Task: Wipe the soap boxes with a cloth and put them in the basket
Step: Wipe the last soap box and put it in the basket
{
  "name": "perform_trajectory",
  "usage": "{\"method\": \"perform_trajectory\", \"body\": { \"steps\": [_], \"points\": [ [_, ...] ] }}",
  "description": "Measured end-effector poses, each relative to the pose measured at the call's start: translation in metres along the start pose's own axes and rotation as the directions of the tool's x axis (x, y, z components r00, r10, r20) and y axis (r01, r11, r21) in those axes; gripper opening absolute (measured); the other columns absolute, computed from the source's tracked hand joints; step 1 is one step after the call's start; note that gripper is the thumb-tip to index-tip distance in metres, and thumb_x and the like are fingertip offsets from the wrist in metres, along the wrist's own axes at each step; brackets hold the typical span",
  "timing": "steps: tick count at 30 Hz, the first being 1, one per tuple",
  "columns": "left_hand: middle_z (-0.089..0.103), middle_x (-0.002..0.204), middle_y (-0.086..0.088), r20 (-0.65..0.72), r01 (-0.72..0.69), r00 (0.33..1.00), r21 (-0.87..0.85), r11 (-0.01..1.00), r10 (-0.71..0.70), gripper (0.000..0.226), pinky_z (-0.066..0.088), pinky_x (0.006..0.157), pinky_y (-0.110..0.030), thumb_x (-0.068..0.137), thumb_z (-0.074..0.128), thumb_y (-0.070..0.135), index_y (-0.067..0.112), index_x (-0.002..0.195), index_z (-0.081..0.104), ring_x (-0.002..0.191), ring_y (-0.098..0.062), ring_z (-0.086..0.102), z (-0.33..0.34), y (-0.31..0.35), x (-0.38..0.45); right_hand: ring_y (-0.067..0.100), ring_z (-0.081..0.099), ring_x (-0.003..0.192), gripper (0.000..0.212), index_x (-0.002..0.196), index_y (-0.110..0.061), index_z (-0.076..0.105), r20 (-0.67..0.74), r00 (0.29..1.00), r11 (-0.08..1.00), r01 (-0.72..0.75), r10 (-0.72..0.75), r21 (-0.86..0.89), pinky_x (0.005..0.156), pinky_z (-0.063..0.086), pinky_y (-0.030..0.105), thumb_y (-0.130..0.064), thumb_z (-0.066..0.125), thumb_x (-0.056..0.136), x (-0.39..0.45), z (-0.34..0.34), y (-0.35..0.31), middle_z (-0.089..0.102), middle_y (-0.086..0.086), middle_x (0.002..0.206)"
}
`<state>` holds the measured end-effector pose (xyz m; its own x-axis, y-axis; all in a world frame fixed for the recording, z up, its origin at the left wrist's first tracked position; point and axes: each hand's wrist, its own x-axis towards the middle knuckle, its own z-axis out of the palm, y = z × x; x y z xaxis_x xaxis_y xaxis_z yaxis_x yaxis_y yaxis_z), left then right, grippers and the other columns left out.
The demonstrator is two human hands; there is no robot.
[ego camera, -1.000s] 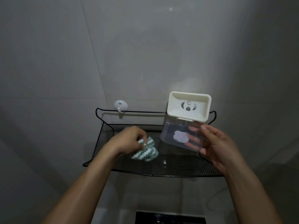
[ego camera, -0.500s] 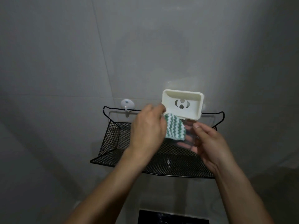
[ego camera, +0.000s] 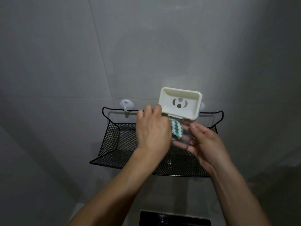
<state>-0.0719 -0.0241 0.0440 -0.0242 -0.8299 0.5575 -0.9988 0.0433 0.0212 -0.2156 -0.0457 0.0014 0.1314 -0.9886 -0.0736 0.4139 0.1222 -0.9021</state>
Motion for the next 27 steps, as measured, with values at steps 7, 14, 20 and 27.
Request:
{"method": "perform_trajectory", "body": {
  "steps": [7, 14, 20, 27],
  "points": [
    [0.048, 0.094, 0.001, 0.029, -0.069, 0.996, -0.231, 0.970, 0.078, 0.021, 0.031, 0.077, -0.034, 0.096, 0.053, 0.026, 0.016, 0.094, 0.071, 0.090, -0.018, 0.039, 0.001, 0.017, -0.002, 0.017, 0.072, 0.071, 0.025, 0.103, -0.006, 0.070, -0.017, 1.000, 1.000, -0.005, 0.005, -0.012, 0.060, 0.062, 0.032, -0.015, 0.047, 0.104, -0.001, 0.001, -0.002, 0.076, 0.011, 0.089],
    [0.041, 0.094, 0.002, 0.190, -0.123, 0.956, -0.432, 0.894, 0.223, 0.030, 0.035, 0.085, -0.035, 0.096, 0.054, 0.027, 0.033, 0.123, 0.067, 0.097, -0.019, 0.039, -0.003, 0.011, 0.002, 0.021, 0.074, 0.083, 0.031, 0.114, -0.002, 0.067, 0.042, 0.998, 0.997, -0.040, 0.038, 0.061, 0.066, 0.062, 0.033, -0.016, 0.040, 0.106, -0.005, -0.004, -0.012, 0.075, 0.019, 0.102],
    [0.040, 0.094, 0.005, 0.290, -0.135, 0.901, -0.520, 0.843, 0.323, 0.034, 0.032, 0.086, -0.036, 0.095, 0.055, 0.019, 0.037, 0.120, 0.068, 0.099, -0.016, 0.036, -0.013, 0.002, 0.008, 0.025, 0.075, 0.084, 0.031, 0.115, 0.002, 0.064, 0.028, 0.999, 0.997, -0.026, 0.024, 0.078, 0.065, 0.062, 0.033, -0.013, 0.039, 0.106, -0.006, -0.004, -0.020, 0.074, 0.021, 0.106],
    [0.038, 0.093, 0.007, 0.278, -0.289, 0.875, -0.357, 0.888, 0.396, 0.032, 0.028, 0.083, -0.037, 0.093, 0.053, 0.016, 0.037, 0.109, 0.071, 0.097, -0.017, 0.034, -0.021, -0.006, 0.005, 0.031, 0.073, 0.097, 0.032, 0.120, 0.004, 0.062, 0.041, 0.998, 0.998, -0.056, 0.054, 0.036, 0.074, 0.063, 0.042, -0.012, 0.038, 0.107, -0.005, 0.001, -0.012, 0.072, 0.021, 0.113]
  ]
}}
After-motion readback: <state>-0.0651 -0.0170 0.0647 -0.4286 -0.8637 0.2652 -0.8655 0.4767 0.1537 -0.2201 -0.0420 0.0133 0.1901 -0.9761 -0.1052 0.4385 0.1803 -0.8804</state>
